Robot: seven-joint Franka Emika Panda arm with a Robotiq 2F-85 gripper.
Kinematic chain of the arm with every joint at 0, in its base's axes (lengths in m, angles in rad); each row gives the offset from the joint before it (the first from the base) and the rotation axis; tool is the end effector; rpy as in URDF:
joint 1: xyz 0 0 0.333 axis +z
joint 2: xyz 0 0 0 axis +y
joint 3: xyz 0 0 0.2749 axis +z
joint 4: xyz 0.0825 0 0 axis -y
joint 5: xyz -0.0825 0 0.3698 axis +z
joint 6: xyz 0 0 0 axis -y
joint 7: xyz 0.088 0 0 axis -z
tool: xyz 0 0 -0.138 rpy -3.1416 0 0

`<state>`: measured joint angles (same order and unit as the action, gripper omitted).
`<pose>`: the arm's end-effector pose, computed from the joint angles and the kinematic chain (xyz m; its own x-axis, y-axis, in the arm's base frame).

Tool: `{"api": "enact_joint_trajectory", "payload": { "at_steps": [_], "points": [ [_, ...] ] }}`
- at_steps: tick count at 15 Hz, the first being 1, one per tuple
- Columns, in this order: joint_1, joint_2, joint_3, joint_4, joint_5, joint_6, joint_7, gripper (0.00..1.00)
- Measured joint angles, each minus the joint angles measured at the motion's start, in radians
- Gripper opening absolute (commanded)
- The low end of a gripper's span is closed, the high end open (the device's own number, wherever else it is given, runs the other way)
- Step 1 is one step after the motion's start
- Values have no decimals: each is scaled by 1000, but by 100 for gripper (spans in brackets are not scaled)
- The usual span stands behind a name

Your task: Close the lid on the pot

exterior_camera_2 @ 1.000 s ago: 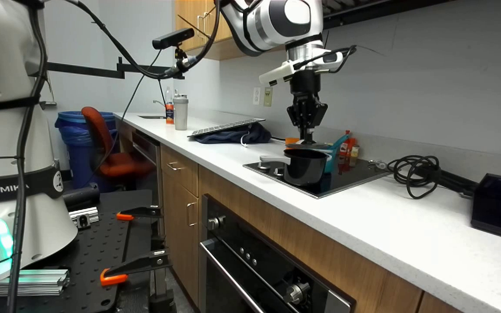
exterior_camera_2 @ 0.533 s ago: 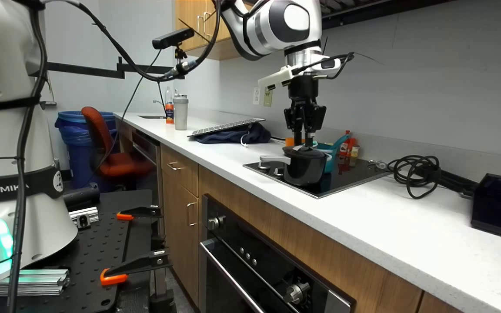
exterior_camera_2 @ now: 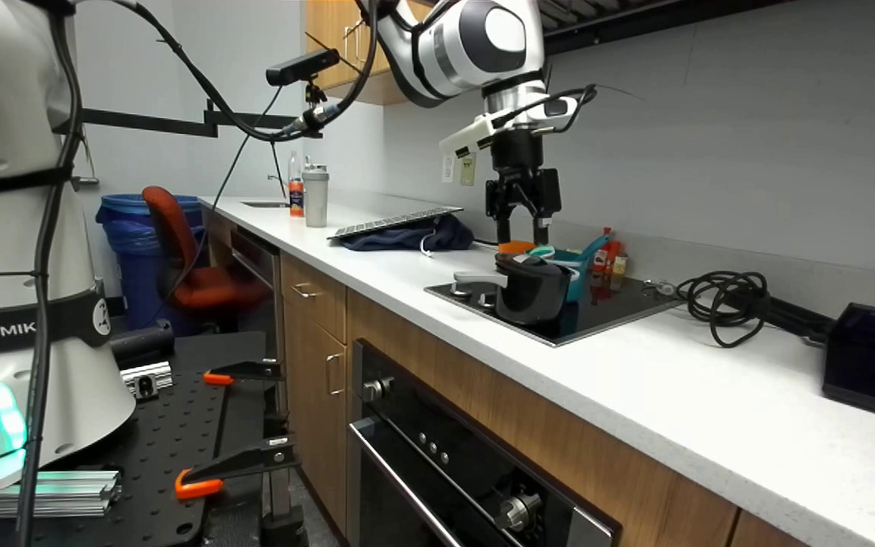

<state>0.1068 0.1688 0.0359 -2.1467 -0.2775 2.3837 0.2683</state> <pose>0.5489 0.0704 0.2694 0.9920 0.0777 0.0991 0.0594 -0.9827 0.1757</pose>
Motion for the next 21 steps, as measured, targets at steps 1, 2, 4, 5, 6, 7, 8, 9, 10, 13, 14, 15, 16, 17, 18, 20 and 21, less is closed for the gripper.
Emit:
{"api": "enact_joint_trajectory", "payload": {
  "at_steps": [1,2,4,5,6,7,8,9,10,13,14,15,16,17,18,20,21],
  "points": [
    [13,-14,2,-16,-34,6,41,100],
    [27,-31,5,-34,-74,11,89,100],
    [54,-66,17,-77,-140,16,181,100],
    [66,-86,26,-100,-170,16,226,100],
    [74,-106,38,-124,-198,16,271,100],
    [82,-127,52,-151,-224,16,318,100],
    [87,-148,67,-176,-244,16,361,100],
    [90,-171,84,-202,-260,16,403,100],
    [92,-195,103,-229,-273,16,444,100],
    [93,-277,156,-316,-285,14,543,100],
    [93,-307,174,-346,-286,12,574,100],
    [92,-339,193,-377,-286,10,605,100],
    [92,-371,211,-405,-286,6,633,100],
    [92,-403,229,-432,-285,-1,661,100],
    [92,-434,245,-455,-285,-11,685,100],
    [92,-494,277,-495,-285,-34,729,100],
    [92,-519,291,-511,-285,-48,746,100]
  ]
}}
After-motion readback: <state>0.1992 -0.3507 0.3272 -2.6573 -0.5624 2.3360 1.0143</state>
